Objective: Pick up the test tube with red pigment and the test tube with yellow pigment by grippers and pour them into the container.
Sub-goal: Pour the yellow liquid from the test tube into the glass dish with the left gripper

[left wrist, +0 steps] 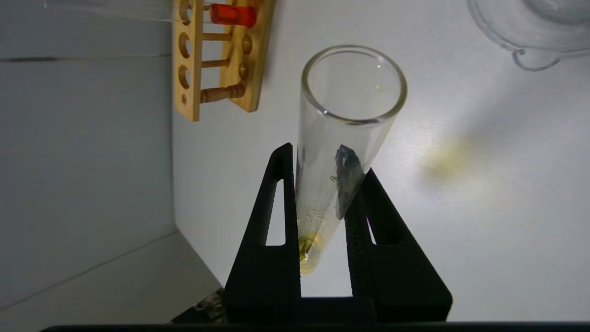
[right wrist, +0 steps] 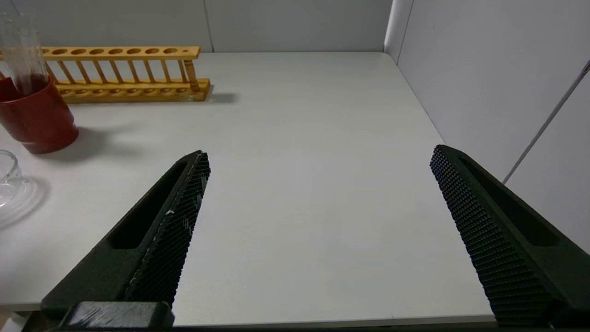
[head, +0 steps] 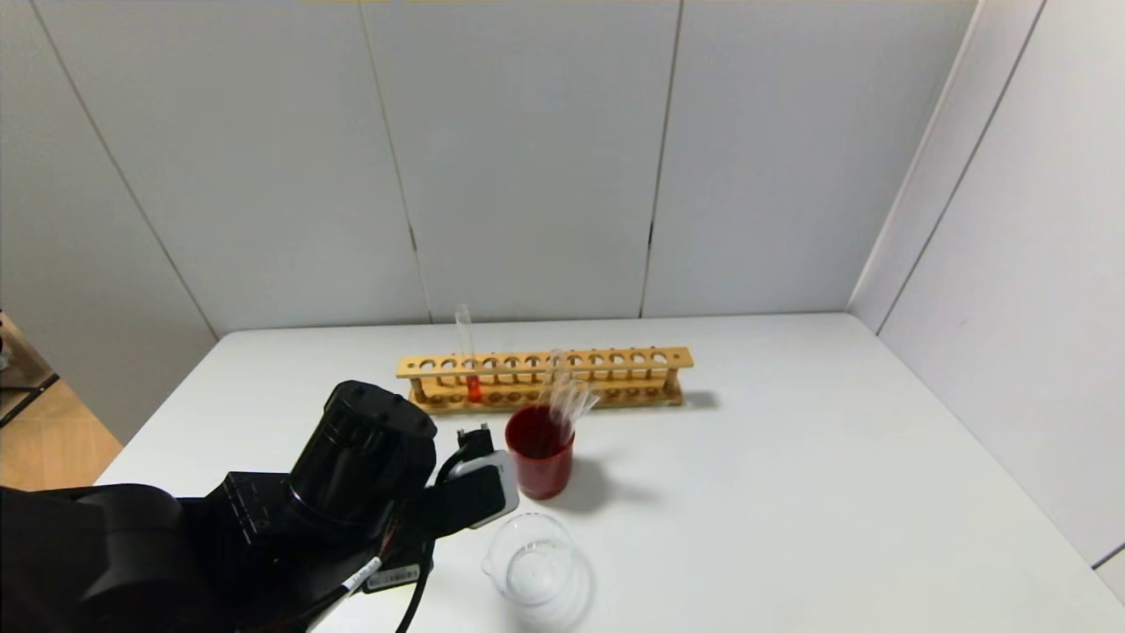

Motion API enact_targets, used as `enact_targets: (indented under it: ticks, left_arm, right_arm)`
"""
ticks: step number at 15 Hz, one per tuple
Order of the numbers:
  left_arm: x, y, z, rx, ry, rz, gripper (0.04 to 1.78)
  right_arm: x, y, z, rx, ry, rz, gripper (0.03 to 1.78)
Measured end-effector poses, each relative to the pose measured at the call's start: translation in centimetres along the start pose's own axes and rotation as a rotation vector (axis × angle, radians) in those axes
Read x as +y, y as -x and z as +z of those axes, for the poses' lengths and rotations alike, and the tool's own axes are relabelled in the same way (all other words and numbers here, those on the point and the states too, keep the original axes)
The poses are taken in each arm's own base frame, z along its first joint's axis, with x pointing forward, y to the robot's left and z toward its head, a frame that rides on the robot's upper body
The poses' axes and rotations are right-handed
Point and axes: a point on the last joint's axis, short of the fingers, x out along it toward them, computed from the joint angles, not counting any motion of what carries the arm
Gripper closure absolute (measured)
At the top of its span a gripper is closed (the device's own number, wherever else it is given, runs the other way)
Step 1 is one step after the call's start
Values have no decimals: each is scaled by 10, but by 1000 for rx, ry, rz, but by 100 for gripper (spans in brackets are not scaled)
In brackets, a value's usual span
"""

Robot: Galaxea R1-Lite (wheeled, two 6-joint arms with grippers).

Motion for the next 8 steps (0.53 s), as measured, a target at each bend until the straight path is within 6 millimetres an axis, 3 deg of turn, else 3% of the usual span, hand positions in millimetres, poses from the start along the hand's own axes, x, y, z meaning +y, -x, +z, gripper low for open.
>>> enact_targets:
  ticks: [8]
  left_arm:
    - [-3, -12, 13, 40, -123, 32, 149]
  right_arm:
    - [0, 0, 0, 0, 0, 0, 6]
